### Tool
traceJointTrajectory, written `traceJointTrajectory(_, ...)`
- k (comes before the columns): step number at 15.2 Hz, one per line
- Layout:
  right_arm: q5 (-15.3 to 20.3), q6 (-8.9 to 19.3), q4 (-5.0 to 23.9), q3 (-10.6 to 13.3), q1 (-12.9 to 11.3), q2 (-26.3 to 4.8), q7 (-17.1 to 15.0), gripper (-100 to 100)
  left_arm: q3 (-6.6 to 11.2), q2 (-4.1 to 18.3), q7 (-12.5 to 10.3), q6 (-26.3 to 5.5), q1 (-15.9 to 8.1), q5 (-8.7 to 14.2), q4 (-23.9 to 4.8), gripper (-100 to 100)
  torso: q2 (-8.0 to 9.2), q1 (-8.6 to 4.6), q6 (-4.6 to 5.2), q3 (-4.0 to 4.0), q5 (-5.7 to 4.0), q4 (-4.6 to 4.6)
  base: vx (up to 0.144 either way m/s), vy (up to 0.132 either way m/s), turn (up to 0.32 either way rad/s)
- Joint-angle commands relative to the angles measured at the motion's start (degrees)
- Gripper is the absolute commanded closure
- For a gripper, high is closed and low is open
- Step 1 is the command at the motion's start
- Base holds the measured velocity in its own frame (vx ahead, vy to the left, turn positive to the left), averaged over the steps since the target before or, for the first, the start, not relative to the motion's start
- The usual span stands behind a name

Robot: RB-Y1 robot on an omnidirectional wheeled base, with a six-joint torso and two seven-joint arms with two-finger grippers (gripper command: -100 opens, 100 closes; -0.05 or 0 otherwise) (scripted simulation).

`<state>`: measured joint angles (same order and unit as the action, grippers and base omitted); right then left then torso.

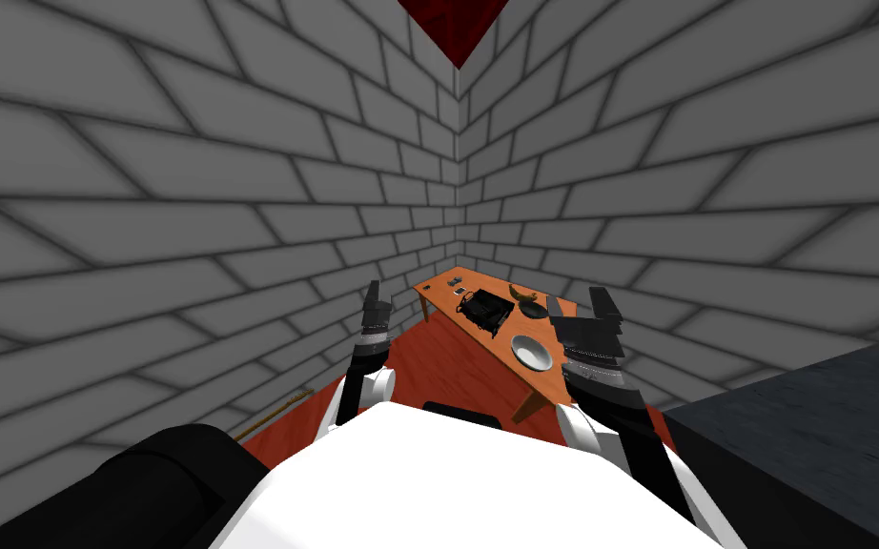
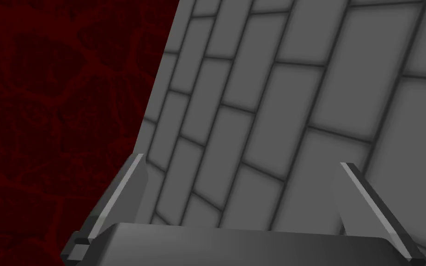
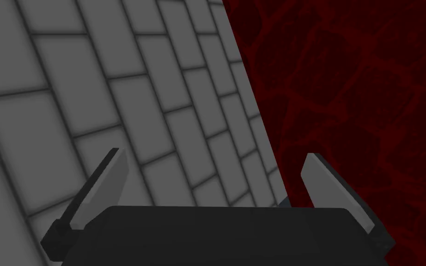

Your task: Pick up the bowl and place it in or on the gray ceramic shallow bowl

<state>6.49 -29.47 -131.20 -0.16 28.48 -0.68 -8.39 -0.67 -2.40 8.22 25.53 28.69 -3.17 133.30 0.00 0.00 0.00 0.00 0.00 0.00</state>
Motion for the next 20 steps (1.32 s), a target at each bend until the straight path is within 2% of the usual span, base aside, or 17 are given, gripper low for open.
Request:
traceJointTrajectory(1, 0.5, -0.3, 0.5, 0.5, 0.0, -2.0, 0.2, -100, 0.0, 0.0, 0.0, 0.0, 0.0, 0.0, 0.0, 0, 0.0, 0.0, 0.0, 0.0, 0.0, 0.0, -0.018, 0.028, 0.016)
traceJointTrajectory(4, 2.3, -1.6, 2.6, 2.7, 0.0, -5.6, 1.1, -100, -0.01, 0.0, 0.0, 0.0, 0.0, 0.0, 0.0, 0, 0.17, 0.35, -0.01, 0.09, 0.06, 0.03, -0.059, 0.103, 0.023)
traceJointTrajectory(6, 4.1, -2.5, 5.2, 4.6, 0.1, -7.5, 2.0, -100, -0.02, 0.0, 0.0, 0.0, 0.0, 0.0, 0.0, 0, 0.37, 0.58, -0.01, 0.2, 0.12, 0.07, -0.116, 0.168, 0.02)
traceJointTrajectory(7, 4.1, -2.5, 5.2, 4.6, 0.1, -7.5, 2.0, -100, -0.02, 0.0, 0.0, 0.0, 0.0, 0.0, 0.0, 0, 0.44, 0.7, -0.01, 0.25, 0.14, 0.09, -0.087, 0.159, 0.0)
traceJointTrajectory(8, 5.1, -3.0, 6.8, 5.6, 0.1, -8.4, 2.6, -100, -0.02, 0.0, 0.0, 0.0, 0.0, 0.0, 0.0, 0, 0.41, 0.7, -0.01, 0.24, 0.16, 0.09, -0.075, 0.123, 0.008)
traceJointTrajectory(9, 5.1, -3.0, 6.9, 5.6, 0.1, -8.4, 2.6, -100, -0.02, 0.0, 0.0, 0.0, 0.0, 0.0, 0.0, 0, 0.38, 0.61, -0.01, 0.22, 0.14, 0.08, -0.067, 0.092, 0.012)
traceJointTrajectory(10, 6.2, -3.4, 8.8, 6.6, 0.1, -9.4, 3.2, -100, -0.01, 0.0, 0.0, 0.0, 0.0, 0.0, 0.0, 0, 0.34, 0.5, -0.01, 0.2, 0.12, 0.08, -0.056, 0.093, 0.025)
traceJointTrajectory(11, 6.2, -3.4, 8.8, 6.6, 0.1, -9.4, 3.2, -100, -0.01, 0.0, 0.0, 0.0, 0.0, 0.0, 0.0, 0, 0.31, 0.46, -0.01, 0.18, 0.1, 0.07, -0.045, 0.083, 0.014)
traceJointTrajectory(19, 11.3, -4.7, 18.6, 10.1, -0.3, -14.0, 6.5, -100, -0.01, 0.0, 0.0, 0.0, 0.0, 0.0, 0.0, 0, 0.29, 0.35, -0.01, 0.16, 0.07, 0.05, -0.063, 0.077, 0.028)
traceJointTrajectory(20, 12.7, -4.9, 20.2, 10.9, -0.4, -15.4, 7.4, -100, -0.01, 0.0, 0.0, 0.0, 0.0, 0.0, 0.0, 0, 0.29, 0.33, 0.0, 0.16, 0.07, 0.06, -0.082, 0.082, 0.047)
